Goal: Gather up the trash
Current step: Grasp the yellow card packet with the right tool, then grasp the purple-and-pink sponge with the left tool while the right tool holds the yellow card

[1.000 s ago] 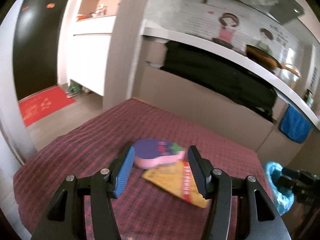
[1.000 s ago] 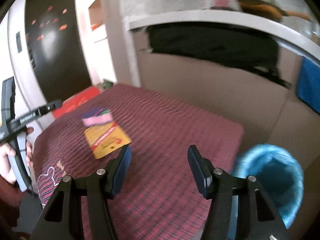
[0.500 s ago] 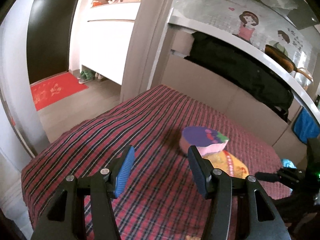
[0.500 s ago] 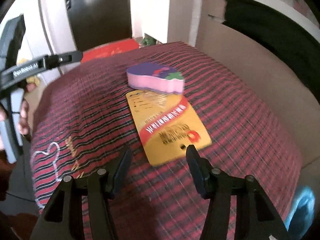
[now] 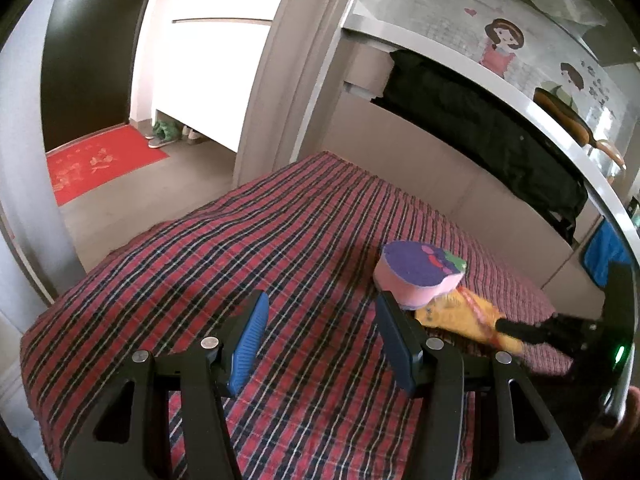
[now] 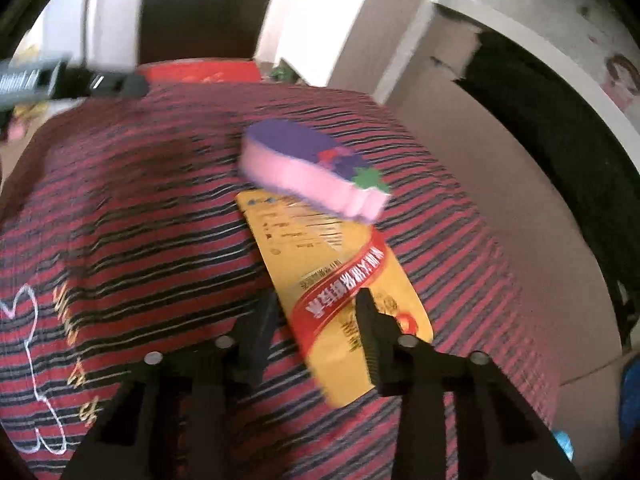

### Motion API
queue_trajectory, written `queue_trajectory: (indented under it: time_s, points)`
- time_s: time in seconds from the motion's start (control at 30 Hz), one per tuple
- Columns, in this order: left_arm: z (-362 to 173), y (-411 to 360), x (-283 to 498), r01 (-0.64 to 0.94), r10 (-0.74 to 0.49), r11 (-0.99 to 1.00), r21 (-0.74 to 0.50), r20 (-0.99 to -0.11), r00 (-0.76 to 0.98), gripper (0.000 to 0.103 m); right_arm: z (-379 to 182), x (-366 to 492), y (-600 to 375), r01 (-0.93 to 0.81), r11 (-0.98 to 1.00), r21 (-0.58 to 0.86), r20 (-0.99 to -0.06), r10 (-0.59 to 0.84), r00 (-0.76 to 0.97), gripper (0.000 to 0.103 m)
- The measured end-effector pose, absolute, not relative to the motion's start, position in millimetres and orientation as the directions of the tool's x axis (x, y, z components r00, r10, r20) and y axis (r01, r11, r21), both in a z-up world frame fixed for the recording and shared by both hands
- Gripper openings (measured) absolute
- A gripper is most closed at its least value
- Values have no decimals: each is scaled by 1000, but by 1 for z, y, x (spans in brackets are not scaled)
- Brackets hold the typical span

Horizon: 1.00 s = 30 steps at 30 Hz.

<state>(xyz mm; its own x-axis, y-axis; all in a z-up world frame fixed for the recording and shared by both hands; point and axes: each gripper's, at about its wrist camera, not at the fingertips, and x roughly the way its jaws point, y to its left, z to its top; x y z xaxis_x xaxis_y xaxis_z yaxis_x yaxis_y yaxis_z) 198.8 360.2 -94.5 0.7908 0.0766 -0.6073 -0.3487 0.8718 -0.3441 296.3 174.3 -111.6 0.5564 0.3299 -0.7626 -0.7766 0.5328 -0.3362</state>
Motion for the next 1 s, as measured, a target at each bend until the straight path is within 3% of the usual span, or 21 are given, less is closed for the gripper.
queue_trajectory:
  time_s: [0.07, 0.27, 0.6, 0.67, 0.7, 1.0]
  points:
    - [-97, 359, 201, -345, 69, 872, -347, -610, 789, 56, -99, 310, 162, -762, 586, -275, -763, 349, 544, 23]
    - [-100, 353, 210, -318, 44, 884, -342, -617, 786, 56, -78, 345, 132, -706, 696, -130, -745, 401, 533, 24]
    - [-102, 348, 230, -266, 1, 905, -332, -623, 782, 56, -100, 376, 173, -744, 656, -129, -777, 400, 487, 25]
    - [-102, 346, 232, -263, 3, 909, -324, -626, 780, 56, -99, 380, 178, -768, 632, -102, -783, 426, 454, 18]
    - [-102, 346, 234, -259, 1, 911, -321, -626, 780, 56, -97, 380, 179, -778, 623, -81, -786, 440, 434, 10]
    - [-98, 334, 260, -198, -38, 933, -302, -626, 779, 56, -55, 380, 105, -691, 706, 158, -744, 545, 386, 2]
